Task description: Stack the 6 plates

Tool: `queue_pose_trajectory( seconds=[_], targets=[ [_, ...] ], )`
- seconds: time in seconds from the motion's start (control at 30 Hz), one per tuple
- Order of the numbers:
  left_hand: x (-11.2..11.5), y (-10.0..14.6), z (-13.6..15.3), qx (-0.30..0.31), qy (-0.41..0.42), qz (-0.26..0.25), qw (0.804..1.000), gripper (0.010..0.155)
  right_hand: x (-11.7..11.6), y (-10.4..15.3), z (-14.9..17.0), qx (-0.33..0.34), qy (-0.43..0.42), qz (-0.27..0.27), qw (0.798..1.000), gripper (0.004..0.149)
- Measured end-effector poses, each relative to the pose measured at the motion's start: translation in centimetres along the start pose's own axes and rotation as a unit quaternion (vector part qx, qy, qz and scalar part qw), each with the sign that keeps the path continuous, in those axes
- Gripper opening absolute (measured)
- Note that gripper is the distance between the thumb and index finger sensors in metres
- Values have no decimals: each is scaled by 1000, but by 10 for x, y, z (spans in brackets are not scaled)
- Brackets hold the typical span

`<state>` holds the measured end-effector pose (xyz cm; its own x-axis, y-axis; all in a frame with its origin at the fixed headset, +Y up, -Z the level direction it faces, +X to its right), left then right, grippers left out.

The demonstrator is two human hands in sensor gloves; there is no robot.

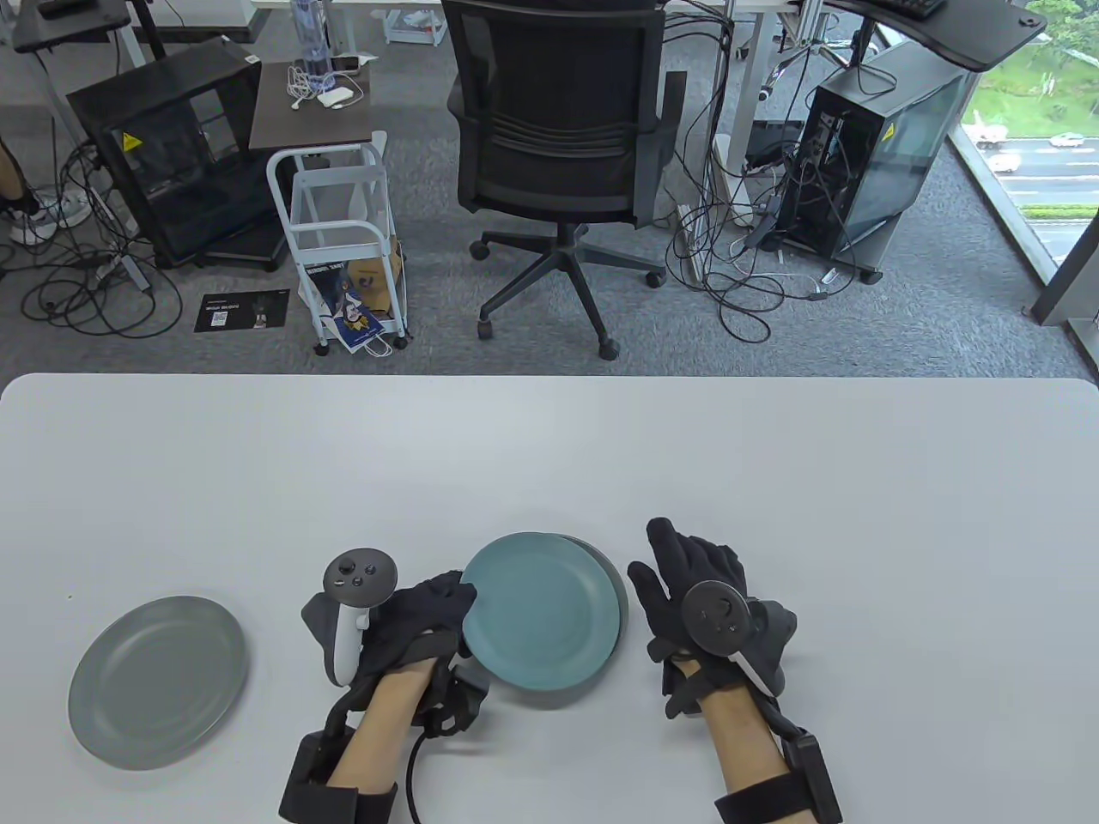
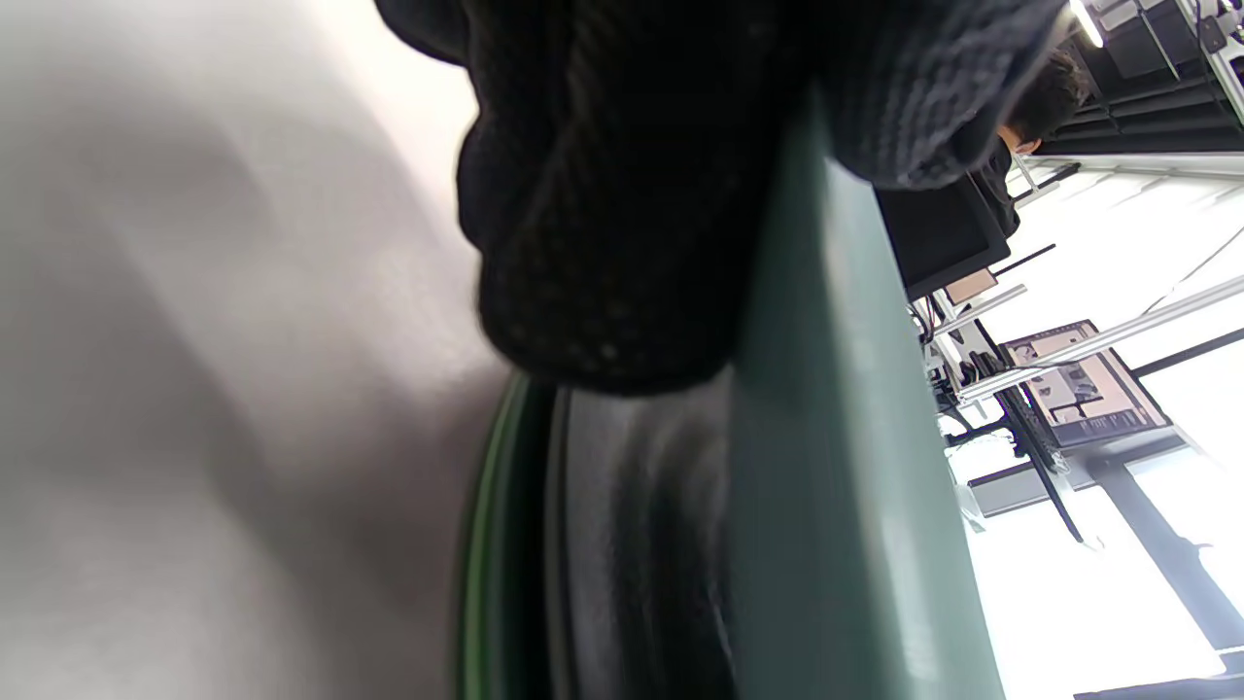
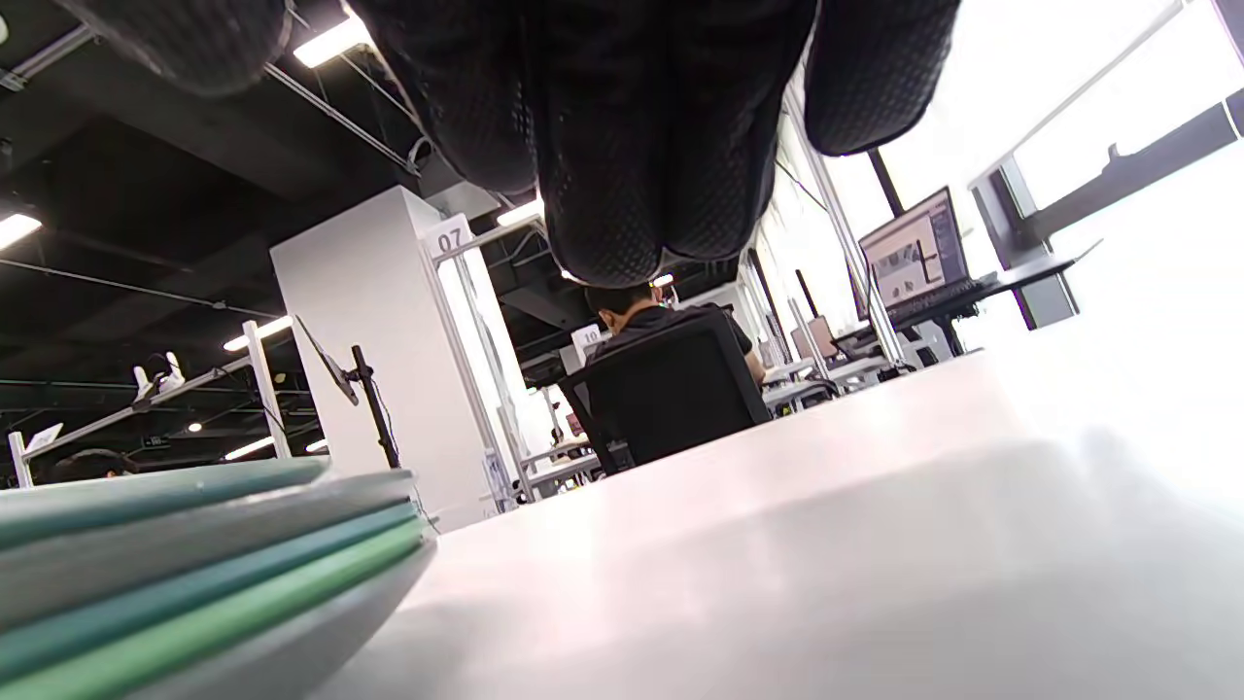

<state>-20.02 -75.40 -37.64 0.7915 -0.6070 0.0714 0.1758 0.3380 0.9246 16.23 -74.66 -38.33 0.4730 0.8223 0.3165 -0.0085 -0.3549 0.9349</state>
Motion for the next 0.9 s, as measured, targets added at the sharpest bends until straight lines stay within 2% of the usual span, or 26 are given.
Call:
queue_pose_trajectory(
  seconds=[0.07, 0.17, 0.23, 0.37, 0.43, 0.57, 0.7, 0.9],
  targets=[
    [1, 1, -1, 0, -17, -10, 1000, 53, 0, 1, 3, -6, -7, -1, 1000, 68],
    [-6, 9, -4, -17, -112, -92, 989, 69, 1, 1, 3, -6, -5, 0, 1000, 68],
    [-17, 16, -8, -20, -169, -146, 974, 71, 0, 1, 2, -5, 1, -3, 1000, 68],
    [-42, 31, -13, -29, -232, -227, 945, 67, 0, 2, 1, -2, 7, -3, 1000, 67],
    [-56, 37, -8, -51, -280, -263, 922, 66, 0, 2, 1, -4, 8, -7, 1000, 67],
    [-83, 41, 17, -124, -349, -295, 881, 68, 0, 2, 1, -7, 9, -9, 1000, 66],
    [-107, 36, 52, -205, -359, -292, 863, 74, 0, 2, 1, -11, 9, -8, 1000, 65],
    [-123, 26, 95, -307, -352, -255, 846, 80, 0, 2, 4, -19, 4, -10, 1000, 63]
  ],
)
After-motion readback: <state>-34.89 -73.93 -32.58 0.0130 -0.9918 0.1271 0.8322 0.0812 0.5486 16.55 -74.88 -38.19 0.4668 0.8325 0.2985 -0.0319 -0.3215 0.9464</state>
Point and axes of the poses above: the tracker on the back of each hand, its own z axis roughly to the little-finger side, its own y axis roughly from the fingertips to the wrist, x = y × z, the point moved 2 cm from there along -y, roughly from the wrist to the fingertips, and after that the axes turned 3 degrees about -y, right-handed, at the moved point
